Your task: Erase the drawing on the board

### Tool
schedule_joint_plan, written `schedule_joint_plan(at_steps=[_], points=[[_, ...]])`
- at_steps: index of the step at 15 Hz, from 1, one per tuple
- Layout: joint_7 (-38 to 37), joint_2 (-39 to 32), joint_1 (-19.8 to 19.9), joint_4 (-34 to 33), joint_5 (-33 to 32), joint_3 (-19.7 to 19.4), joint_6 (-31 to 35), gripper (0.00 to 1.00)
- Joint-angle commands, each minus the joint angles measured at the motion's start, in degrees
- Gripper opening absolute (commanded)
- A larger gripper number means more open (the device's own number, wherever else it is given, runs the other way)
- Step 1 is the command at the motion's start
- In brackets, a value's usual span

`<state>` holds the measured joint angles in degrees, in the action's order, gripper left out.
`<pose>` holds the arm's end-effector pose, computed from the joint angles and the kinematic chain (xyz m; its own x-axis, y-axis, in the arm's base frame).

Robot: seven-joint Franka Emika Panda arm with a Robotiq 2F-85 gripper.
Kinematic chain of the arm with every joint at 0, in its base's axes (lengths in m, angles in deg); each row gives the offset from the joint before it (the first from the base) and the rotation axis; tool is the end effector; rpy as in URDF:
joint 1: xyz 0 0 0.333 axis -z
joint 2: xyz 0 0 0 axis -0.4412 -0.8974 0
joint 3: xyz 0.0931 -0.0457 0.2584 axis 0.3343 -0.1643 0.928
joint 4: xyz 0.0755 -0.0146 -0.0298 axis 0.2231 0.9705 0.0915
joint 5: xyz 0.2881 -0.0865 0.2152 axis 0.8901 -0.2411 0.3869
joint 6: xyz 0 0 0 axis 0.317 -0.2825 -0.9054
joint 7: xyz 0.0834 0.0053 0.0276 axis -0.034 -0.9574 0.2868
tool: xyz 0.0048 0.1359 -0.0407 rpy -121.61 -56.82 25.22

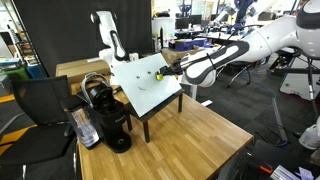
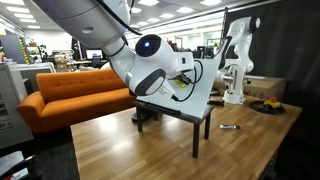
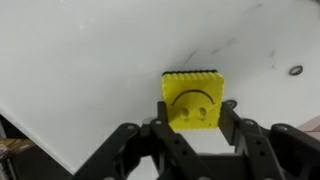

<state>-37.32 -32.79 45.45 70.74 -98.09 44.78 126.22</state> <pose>0.6164 -0.1641 0.2649 0.4673 -0.3857 0.7955 0.0007 -0.8997 -0.4366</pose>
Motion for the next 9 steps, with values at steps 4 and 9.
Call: schedule_joint_plan(at_steps=[4, 9], points=[[0.5, -0.8, -2.2, -3.3, -0.2, -2.1, -0.1, 0.27], [0.3, -0.7, -4.7, -4.0, 0.2, -3.9, 0.0, 0.27]])
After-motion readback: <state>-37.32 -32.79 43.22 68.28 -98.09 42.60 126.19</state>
